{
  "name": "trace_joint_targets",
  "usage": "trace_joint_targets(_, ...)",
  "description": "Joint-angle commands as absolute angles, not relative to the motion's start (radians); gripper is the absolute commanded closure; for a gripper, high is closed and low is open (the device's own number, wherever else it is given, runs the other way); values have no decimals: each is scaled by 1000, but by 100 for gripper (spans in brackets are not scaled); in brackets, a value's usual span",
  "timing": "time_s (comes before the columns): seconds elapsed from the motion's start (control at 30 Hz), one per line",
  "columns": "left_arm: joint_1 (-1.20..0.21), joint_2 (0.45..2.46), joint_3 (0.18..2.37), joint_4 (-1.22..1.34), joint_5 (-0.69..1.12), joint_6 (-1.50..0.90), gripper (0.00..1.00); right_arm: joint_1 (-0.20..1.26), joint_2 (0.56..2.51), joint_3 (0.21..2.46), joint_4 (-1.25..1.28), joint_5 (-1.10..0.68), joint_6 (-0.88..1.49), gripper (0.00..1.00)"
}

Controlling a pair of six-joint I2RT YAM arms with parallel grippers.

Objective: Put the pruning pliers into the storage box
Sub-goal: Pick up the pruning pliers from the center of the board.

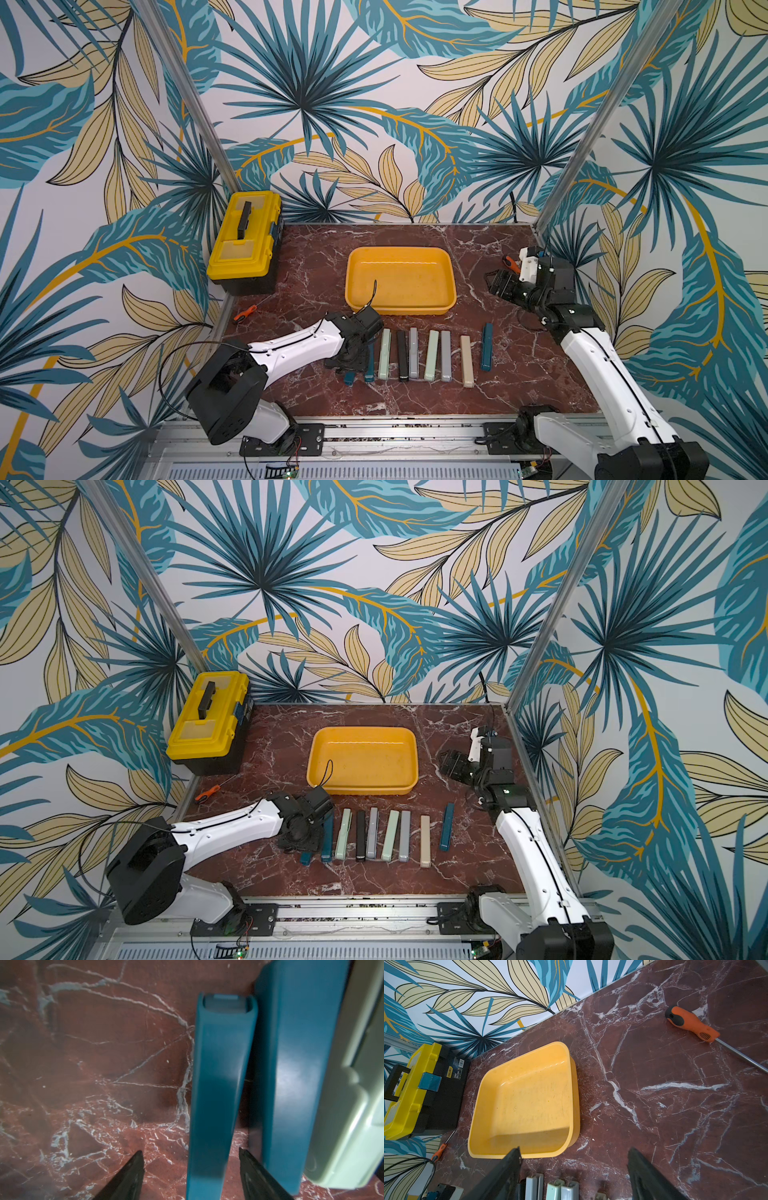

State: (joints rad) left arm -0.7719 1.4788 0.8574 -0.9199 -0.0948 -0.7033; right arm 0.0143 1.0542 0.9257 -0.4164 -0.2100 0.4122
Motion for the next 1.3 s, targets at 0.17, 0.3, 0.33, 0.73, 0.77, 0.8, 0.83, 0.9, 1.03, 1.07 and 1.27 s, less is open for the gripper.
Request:
trace_joint_targets(0.17,-776,1547,896,-868,-120,-679,34,22,1052,888,-403,-218,420,18)
trace_joint_targets(0.3,-775,1570,908,-862,-124,-672,41,22,1050,874,-394,-216,423,18)
trace_joint_targets(0.33,-776,1575,910,-860,-122,-672,45,22,1050,874,-394,-216,421,18)
trace_joint_targets(0.73,-776,1599,899,-856,-120,-684,63,22,1049,869,-392,-207,415,17)
trace_joint_targets(0.77,-776,1600,898,-855,-120,-685,65,22,1050,868,-388,-207,417,17)
trace_joint_targets(0.8,-776,1600,895,-855,-121,-687,69,22,1052,866,-385,-208,419,17)
trace_joint_targets(0.83,-776,1600,894,-854,-120,-691,72,22,1053,865,-383,-208,419,17)
trace_joint_targets(0.9,-775,1598,888,-853,-117,-695,78,22,1057,867,-387,-207,421,17)
trace_joint_targets(1.03,-776,1604,880,-850,-117,-698,86,22,1057,868,-382,-204,419,17)
trace_joint_targets(1.07,-776,1606,878,-852,-117,-698,87,21,1057,868,-381,-206,420,17)
trace_joint_targets(1.27,-776,1600,886,-885,-125,-712,93,22,1060,862,-379,-206,422,17)
